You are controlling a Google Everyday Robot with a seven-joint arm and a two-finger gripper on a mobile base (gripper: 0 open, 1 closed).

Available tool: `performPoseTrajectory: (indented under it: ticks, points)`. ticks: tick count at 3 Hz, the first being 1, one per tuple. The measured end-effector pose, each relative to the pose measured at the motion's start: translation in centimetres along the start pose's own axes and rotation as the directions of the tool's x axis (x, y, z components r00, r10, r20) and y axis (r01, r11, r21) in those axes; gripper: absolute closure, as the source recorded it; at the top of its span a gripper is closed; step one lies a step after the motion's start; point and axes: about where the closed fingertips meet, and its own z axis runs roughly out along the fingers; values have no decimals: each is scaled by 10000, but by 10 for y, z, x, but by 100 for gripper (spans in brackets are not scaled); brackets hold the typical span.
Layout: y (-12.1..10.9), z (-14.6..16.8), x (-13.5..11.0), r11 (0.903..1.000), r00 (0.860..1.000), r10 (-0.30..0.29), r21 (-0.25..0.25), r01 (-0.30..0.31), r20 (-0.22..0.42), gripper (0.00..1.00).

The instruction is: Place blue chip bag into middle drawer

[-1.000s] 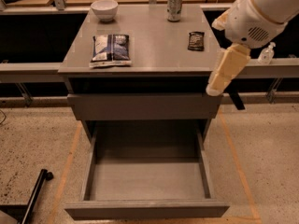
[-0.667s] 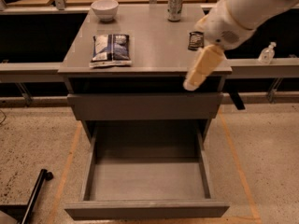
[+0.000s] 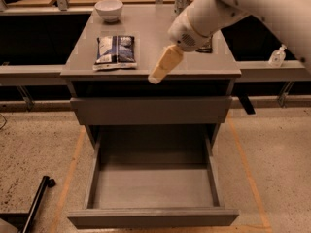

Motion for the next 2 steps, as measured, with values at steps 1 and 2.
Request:
performPoseTrajectory:
  ticks: [1,2]
  points:
    - [1,3,-1,10000,10000,39,-48,-39,-11,0]
    - [2,15,-3,9998,9992,197,-71,-195,350,0]
